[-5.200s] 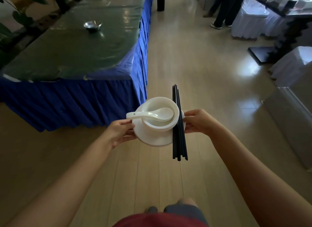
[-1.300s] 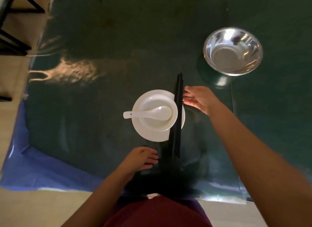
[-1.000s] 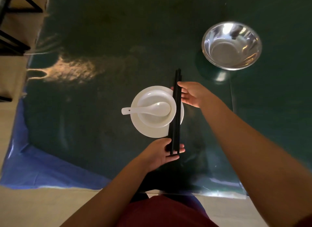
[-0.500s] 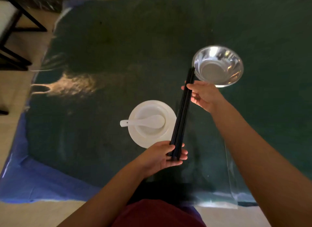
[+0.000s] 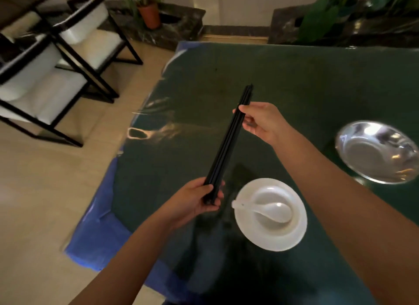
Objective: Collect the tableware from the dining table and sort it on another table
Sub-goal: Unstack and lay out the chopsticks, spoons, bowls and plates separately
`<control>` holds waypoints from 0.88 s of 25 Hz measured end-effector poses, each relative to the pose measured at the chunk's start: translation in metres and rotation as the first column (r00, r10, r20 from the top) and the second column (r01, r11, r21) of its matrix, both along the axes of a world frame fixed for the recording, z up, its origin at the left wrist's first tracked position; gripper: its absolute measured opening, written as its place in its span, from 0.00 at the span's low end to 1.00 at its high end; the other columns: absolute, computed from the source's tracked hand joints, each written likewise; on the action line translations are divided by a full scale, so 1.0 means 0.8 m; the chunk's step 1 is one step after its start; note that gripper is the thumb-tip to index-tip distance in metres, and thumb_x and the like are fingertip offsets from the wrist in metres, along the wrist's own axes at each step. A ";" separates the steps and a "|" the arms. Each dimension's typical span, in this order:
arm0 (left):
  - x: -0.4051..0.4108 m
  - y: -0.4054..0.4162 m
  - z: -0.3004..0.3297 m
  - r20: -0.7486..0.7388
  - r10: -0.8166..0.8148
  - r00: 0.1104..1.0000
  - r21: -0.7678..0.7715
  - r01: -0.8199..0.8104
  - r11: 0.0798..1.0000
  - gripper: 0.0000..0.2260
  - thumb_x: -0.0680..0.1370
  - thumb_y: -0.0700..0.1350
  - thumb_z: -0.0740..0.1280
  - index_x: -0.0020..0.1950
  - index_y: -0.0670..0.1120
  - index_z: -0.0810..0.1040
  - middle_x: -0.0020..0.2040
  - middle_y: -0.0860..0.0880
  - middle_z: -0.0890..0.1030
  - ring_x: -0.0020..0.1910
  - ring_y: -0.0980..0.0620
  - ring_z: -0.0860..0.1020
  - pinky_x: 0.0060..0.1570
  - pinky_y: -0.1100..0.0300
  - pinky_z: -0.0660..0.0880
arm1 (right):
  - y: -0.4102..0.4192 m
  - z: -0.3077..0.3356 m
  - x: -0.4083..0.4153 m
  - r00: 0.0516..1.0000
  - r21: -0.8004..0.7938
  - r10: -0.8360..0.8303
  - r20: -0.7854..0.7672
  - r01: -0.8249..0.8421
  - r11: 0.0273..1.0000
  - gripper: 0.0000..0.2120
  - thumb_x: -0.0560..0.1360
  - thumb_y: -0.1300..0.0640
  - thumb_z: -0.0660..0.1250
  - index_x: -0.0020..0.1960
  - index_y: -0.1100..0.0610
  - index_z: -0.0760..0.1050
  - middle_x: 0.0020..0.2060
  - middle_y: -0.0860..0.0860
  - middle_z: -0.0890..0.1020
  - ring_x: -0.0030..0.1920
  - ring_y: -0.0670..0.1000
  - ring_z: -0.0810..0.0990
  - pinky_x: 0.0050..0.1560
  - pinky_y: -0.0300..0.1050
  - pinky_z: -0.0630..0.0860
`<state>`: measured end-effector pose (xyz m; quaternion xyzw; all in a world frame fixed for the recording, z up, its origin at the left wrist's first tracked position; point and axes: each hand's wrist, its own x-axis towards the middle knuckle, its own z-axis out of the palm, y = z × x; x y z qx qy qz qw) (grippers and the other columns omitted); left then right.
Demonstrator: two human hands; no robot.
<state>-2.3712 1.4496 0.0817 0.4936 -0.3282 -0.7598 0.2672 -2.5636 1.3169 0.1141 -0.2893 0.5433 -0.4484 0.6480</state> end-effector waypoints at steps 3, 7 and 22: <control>0.057 -0.042 -0.025 0.034 0.054 0.998 0.046 -0.056 0.997 0.12 0.80 0.35 0.51 0.50 0.42 0.74 0.31 0.49 0.79 0.27 0.55 0.76 0.29 0.64 0.74 | -0.048 -0.027 0.078 0.990 0.062 0.088 -0.110 -0.082 0.995 0.04 0.74 0.63 0.65 0.42 0.55 0.74 0.37 0.50 0.80 0.26 0.41 0.76 0.34 0.35 0.72; 0.125 -0.086 -0.080 0.065 0.103 0.993 0.123 -0.111 0.986 0.12 0.81 0.35 0.50 0.50 0.42 0.73 0.34 0.46 0.76 0.27 0.55 0.75 0.29 0.64 0.74 | -0.107 -0.093 0.174 0.956 0.170 0.162 -0.246 -0.122 0.978 0.07 0.74 0.64 0.66 0.37 0.57 0.75 0.42 0.58 0.81 0.32 0.48 0.73 0.31 0.37 0.70; 0.248 -0.215 -0.157 0.892 0.048 0.450 -0.335 0.585 0.738 0.09 0.78 0.47 0.61 0.53 0.46 0.76 0.40 0.50 0.76 0.41 0.49 0.77 0.37 0.62 0.68 | -0.270 -0.204 0.268 0.880 0.159 0.105 -0.464 -0.034 0.987 0.06 0.70 0.65 0.70 0.35 0.59 0.76 0.47 0.60 0.83 0.47 0.55 0.82 0.34 0.38 0.77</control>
